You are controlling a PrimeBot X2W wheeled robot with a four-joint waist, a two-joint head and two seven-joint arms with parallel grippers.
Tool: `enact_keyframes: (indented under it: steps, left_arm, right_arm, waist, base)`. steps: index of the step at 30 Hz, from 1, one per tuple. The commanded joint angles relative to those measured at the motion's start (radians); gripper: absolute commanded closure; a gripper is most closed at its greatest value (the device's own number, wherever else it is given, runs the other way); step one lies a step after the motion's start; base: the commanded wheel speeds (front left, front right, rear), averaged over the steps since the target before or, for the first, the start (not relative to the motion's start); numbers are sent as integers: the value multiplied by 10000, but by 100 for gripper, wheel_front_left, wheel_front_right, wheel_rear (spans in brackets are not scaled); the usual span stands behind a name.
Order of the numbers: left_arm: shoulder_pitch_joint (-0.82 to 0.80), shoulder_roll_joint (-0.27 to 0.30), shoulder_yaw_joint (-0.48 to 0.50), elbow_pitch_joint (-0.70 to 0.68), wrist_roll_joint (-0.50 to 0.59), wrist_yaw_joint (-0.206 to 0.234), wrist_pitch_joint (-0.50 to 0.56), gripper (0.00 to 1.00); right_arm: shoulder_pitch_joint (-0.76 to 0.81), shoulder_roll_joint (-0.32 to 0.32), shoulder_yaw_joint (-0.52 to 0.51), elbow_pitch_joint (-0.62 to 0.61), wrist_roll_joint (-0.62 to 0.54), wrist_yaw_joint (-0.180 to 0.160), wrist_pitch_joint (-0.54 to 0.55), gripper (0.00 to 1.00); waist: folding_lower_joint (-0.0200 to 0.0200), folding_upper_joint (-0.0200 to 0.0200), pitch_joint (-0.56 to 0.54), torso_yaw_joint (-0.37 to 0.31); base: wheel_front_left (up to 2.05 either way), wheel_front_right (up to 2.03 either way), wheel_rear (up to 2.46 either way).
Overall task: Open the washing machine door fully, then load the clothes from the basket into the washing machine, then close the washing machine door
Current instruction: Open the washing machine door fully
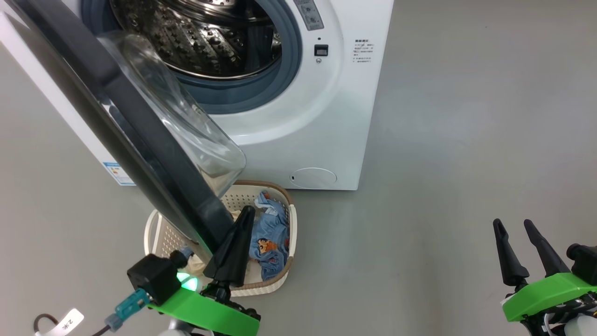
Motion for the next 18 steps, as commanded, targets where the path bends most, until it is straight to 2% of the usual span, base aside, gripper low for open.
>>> enact_keyframes:
  steps: [1, 18]
  left_arm:
    - [-92, 297, 651, -86, -77, 106, -120, 100]
    - [344, 562, 770, -293, -79, 268, -128, 100]
  right_arm:
    - [77, -188, 203, -274, -49, 14, -122, 0]
    - [85, -269, 321, -375, -64, 14, -122, 0]
  waist:
    - [0, 0, -38, 52]
    - [0, 0, -86, 684]
  base:
    - [0, 0, 0]
    - [0, 0, 0]
